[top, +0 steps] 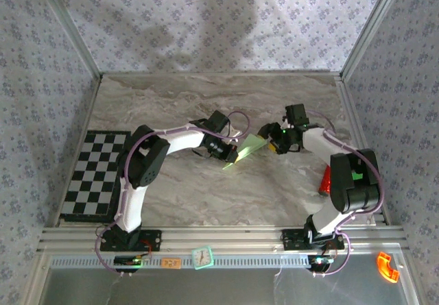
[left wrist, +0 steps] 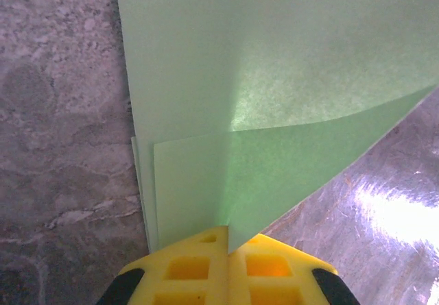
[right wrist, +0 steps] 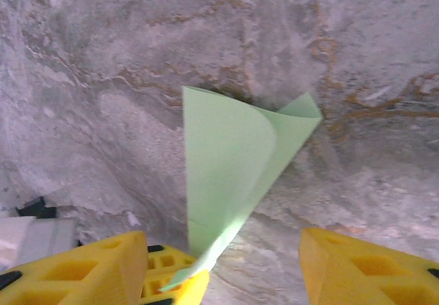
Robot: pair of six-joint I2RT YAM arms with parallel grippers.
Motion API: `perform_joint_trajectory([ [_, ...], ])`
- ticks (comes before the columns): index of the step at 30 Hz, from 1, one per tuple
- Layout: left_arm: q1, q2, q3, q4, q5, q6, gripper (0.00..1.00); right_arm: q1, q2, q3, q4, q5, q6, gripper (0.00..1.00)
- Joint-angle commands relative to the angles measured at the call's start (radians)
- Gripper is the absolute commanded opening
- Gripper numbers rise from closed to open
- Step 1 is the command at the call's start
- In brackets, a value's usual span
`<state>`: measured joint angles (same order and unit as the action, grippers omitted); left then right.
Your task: Fold a paper plane with a square sheet of paper (pick it up from the middle)
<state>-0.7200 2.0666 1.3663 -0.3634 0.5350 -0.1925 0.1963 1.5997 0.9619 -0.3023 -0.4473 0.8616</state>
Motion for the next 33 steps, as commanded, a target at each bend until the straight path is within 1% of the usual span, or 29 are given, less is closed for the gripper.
perform_joint_trajectory([
  [1, -0.007, -0.012, -0.007, -0.004, -0.02, 0.021, 0.04, 0.035, 0.063, 0.066, -0.139, 0.026, 0.07, 0.62],
  [6, -0.015, -0.011, -0.007, -0.003, -0.034, 0.024, 0.04, 0.071, 0.14, 0.135, -0.202, 0.042, 0.094, 0.56],
  [7, -0.014, -0.012, -0.006, -0.003, -0.034, 0.022, 0.04, 0.077, 0.149, 0.142, -0.207, 0.045, 0.095, 0.54],
  [9, -0.013, -0.011, -0.006, -0.003, -0.035, 0.024, 0.04, 0.083, 0.157, 0.145, -0.206, 0.046, 0.101, 0.52],
  [14, -0.013, -0.011, -0.006, -0.005, -0.029, 0.02, 0.04, 0.082, 0.148, 0.147, -0.223, 0.066, 0.083, 0.51],
  [16, -0.013, -0.011, -0.005, -0.005, -0.02, 0.012, 0.04, 0.068, 0.132, 0.144, -0.215, 0.068, 0.063, 0.55],
  [22, -0.007, -0.005, -0.004, -0.001, 0.002, -0.03, 0.04, 0.017, 0.007, 0.041, -0.091, 0.078, -0.051, 0.75],
  [27, 0.0, -0.001, -0.006, 0.022, 0.021, -0.095, 0.04, -0.01, -0.081, -0.078, 0.036, 0.033, -0.183, 0.78],
  [31, 0.003, 0.013, 0.0, 0.046, 0.052, -0.17, 0.04, -0.004, -0.119, -0.186, 0.173, -0.008, -0.225, 0.77],
  [33, 0.004, 0.022, 0.002, 0.064, 0.082, -0.205, 0.04, 0.016, -0.12, -0.208, 0.201, -0.011, -0.276, 0.76],
])
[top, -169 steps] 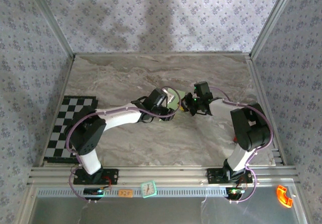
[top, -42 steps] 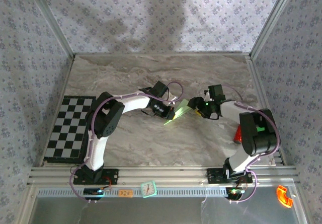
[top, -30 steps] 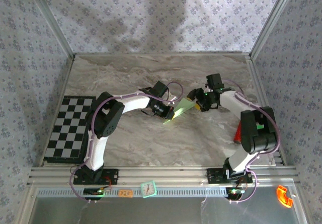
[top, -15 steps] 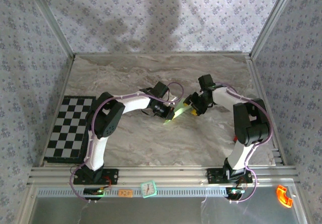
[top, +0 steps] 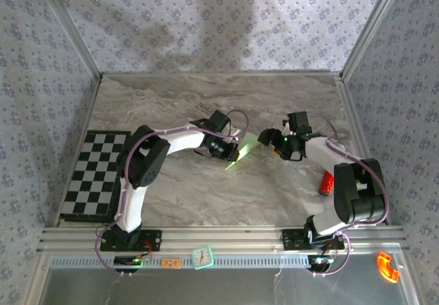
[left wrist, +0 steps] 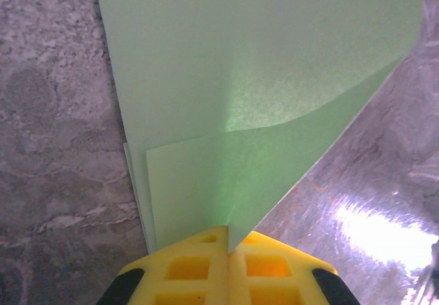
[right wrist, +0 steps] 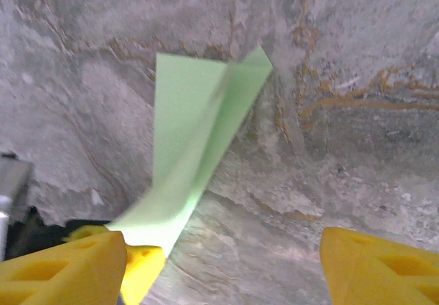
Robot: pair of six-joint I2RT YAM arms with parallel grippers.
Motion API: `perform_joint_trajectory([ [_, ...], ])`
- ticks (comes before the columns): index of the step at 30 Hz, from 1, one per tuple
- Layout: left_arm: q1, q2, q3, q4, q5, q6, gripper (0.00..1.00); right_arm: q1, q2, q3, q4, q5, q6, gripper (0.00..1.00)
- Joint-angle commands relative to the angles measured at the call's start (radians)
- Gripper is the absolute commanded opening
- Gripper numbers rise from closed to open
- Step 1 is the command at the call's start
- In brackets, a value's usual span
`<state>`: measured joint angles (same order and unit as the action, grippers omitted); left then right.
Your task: Fold a paper plane with a square sheet of paper (pick it up from the middle)
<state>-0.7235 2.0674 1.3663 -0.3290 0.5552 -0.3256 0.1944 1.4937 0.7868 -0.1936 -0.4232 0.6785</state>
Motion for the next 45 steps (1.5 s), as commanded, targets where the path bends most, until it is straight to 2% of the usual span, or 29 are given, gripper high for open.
perform_joint_trajectory([
  [1, 0.007, 0.026, 0.003, 0.04, 0.072, -0.091, 0.04, 0.029, -0.011, -0.039, 0.1, -0.035, -0.108, 0.75],
  [8, 0.018, 0.04, 0.006, 0.073, 0.125, -0.157, 0.04, 0.102, 0.069, 0.0, 0.131, -0.02, -0.167, 0.74],
  [15, 0.039, 0.039, -0.026, 0.15, 0.18, -0.227, 0.04, 0.118, 0.168, 0.047, 0.153, -0.012, -0.19, 0.69],
  [25, 0.059, 0.053, -0.042, 0.176, 0.212, -0.248, 0.04, 0.124, 0.269, 0.112, 0.152, -0.006, -0.197, 0.67],
  [29, 0.061, 0.066, -0.043, 0.187, 0.224, -0.254, 0.05, 0.13, 0.3, 0.135, 0.13, 0.029, -0.188, 0.67],
  [35, 0.062, 0.069, -0.055, 0.196, 0.222, -0.256, 0.06, 0.157, 0.351, 0.181, 0.075, 0.117, -0.162, 0.72],
  [45, 0.067, 0.051, -0.071, 0.196, 0.209, -0.247, 0.13, 0.212, 0.455, 0.28, -0.064, 0.259, -0.127, 0.69],
])
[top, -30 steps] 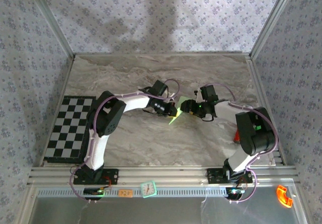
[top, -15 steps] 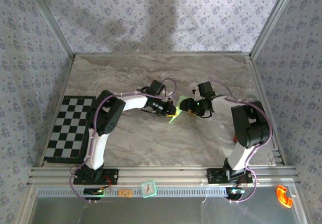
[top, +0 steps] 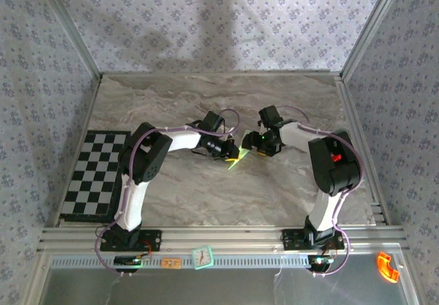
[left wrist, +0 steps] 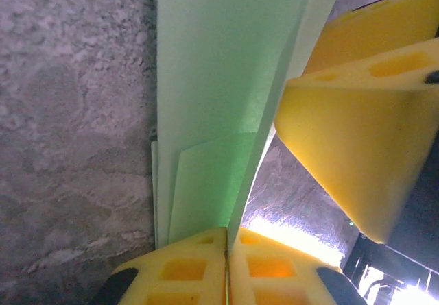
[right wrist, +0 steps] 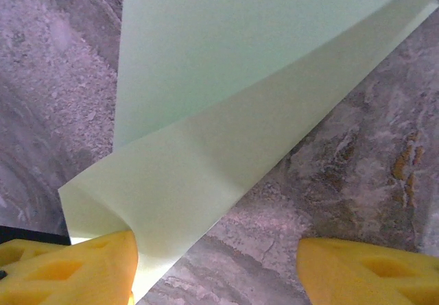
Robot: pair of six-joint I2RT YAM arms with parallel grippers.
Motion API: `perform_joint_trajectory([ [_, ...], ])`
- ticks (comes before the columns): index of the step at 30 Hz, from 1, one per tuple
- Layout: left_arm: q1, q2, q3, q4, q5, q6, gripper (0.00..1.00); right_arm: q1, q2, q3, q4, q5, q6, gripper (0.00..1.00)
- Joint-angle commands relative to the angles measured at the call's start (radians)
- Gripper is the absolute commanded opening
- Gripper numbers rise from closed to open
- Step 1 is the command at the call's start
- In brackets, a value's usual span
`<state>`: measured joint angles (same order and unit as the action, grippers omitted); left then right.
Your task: Fold a paper plane with a square sheet of paper (pick it up from the middle)
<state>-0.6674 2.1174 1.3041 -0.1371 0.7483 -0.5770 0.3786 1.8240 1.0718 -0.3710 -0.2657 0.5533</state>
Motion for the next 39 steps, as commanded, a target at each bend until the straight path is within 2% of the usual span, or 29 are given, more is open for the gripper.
perform_joint_trajectory([
  [1, 0.011, -0.006, -0.011, 0.001, 0.01, 0.007, 0.15, 0.029, 0.135, 0.004, 0.105, 0.109, -0.001, 0.69],
  [7, 0.011, -0.06, -0.044, -0.004, -0.031, 0.019, 0.29, 0.046, 0.162, 0.033, 0.081, 0.114, 0.004, 0.69],
  [15, 0.005, -0.117, -0.084, -0.033, -0.101, 0.038, 0.35, 0.046, 0.164, 0.033, 0.08, 0.095, 0.006, 0.69],
  [25, -0.012, -0.121, -0.08, -0.103, -0.176, 0.076, 0.34, 0.045, 0.174, 0.037, 0.078, 0.085, 0.014, 0.69],
  [39, -0.04, -0.07, -0.062, -0.165, -0.232, 0.097, 0.24, 0.041, 0.204, 0.046, 0.068, 0.086, 0.023, 0.68],
])
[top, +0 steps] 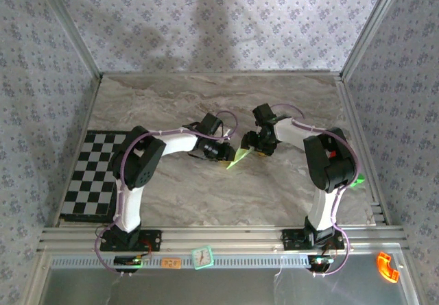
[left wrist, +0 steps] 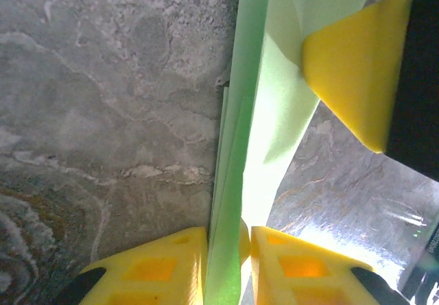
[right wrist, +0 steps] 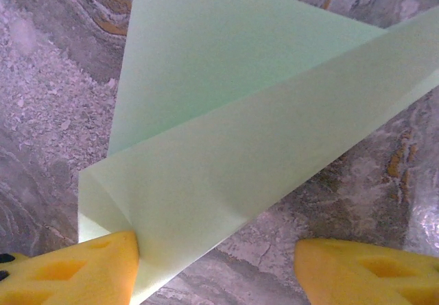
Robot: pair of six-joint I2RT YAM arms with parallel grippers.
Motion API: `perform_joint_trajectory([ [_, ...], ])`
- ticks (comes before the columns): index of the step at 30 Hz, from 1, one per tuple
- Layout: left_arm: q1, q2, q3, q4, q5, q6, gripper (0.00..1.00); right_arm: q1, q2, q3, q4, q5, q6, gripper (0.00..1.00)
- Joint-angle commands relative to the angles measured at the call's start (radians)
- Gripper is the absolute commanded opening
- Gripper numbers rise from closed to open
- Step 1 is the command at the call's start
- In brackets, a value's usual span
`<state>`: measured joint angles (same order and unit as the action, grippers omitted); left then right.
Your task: Fold a paper plane with a square sheet of paper (pick it up from the middle)
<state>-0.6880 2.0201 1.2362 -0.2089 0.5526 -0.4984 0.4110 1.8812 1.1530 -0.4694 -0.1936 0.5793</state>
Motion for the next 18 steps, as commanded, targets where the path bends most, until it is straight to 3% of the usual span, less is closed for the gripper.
perform_joint_trajectory([
  [1, -0.022, 0.03, 0.008, -0.095, -0.039, 0.019, 0.24, 0.009, 0.148, -0.036, 0.166, 0.016, -0.003, 0.68],
  [10, -0.042, 0.052, 0.013, -0.126, -0.092, 0.009, 0.21, 0.006, 0.14, -0.042, 0.168, -0.009, 0.002, 0.67],
  [18, -0.049, 0.058, 0.02, -0.13, -0.114, -0.002, 0.19, -0.054, -0.094, -0.148, 0.25, -0.094, 0.01, 0.67],
])
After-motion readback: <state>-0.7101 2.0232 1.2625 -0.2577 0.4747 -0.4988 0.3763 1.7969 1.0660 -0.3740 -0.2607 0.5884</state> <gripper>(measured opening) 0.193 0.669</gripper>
